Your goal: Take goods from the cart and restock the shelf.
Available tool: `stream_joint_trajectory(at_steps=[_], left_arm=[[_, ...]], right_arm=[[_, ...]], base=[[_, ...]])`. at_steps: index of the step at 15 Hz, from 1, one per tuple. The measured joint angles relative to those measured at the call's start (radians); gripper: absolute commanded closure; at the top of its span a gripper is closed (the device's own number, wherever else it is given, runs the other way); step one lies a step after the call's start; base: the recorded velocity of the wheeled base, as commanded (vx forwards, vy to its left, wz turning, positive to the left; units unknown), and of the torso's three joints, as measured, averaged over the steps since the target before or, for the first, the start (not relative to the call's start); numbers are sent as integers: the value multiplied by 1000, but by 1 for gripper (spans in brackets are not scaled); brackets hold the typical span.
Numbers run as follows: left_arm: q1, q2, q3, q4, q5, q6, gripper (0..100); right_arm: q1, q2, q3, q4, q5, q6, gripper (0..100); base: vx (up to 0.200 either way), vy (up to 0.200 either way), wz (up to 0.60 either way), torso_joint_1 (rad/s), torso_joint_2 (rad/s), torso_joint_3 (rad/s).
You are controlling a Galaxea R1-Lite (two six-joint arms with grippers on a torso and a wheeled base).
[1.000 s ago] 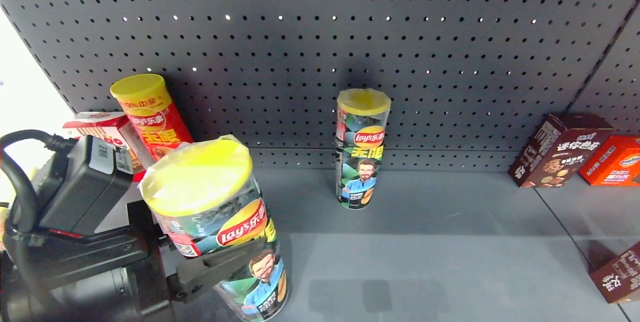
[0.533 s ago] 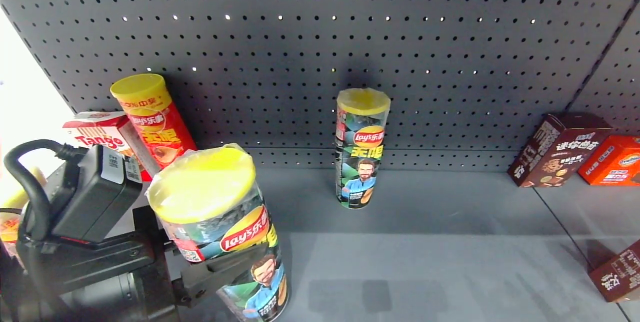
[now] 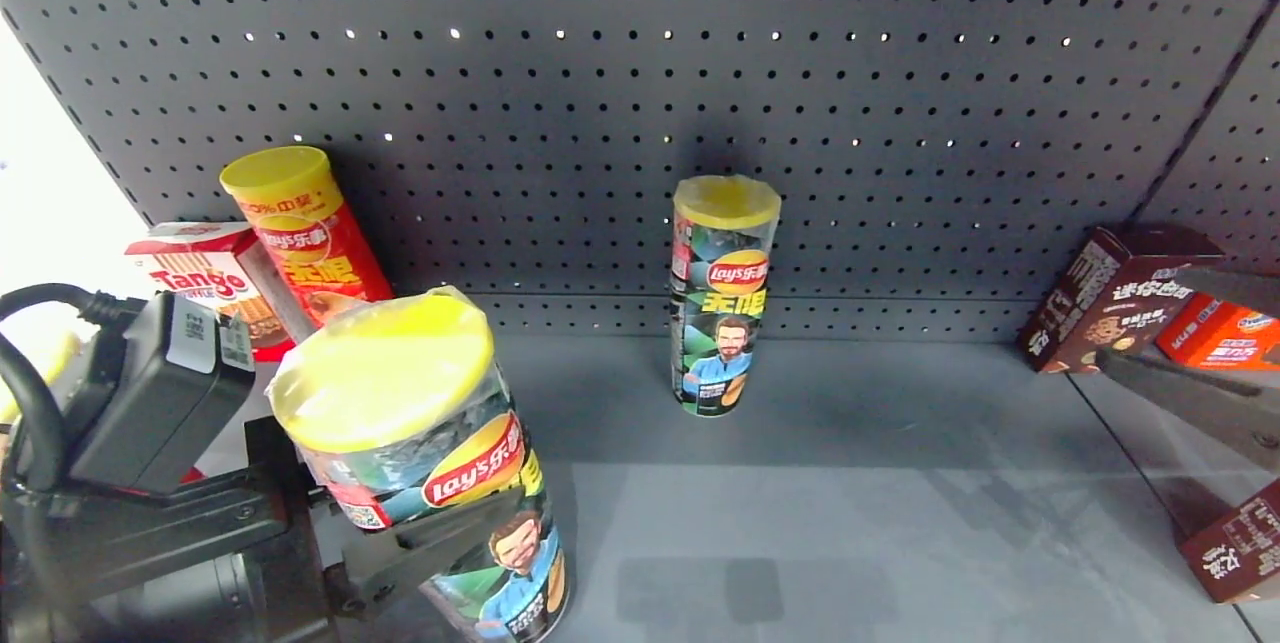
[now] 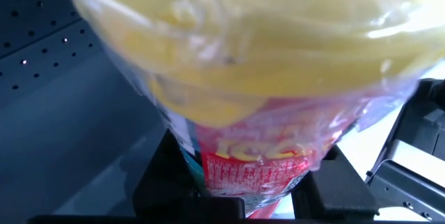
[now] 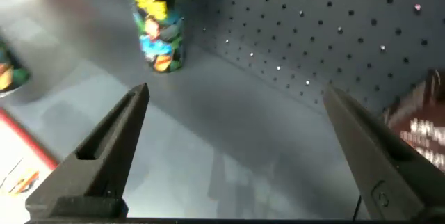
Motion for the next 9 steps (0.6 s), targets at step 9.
stream_joint_trajectory(at_steps=[9], left_arm=[[22,2,-11,0,0,-1,100]], right_arm=[[74,338,-161,-198,59,103,0]], base=[[0,0,0,0,0,0]])
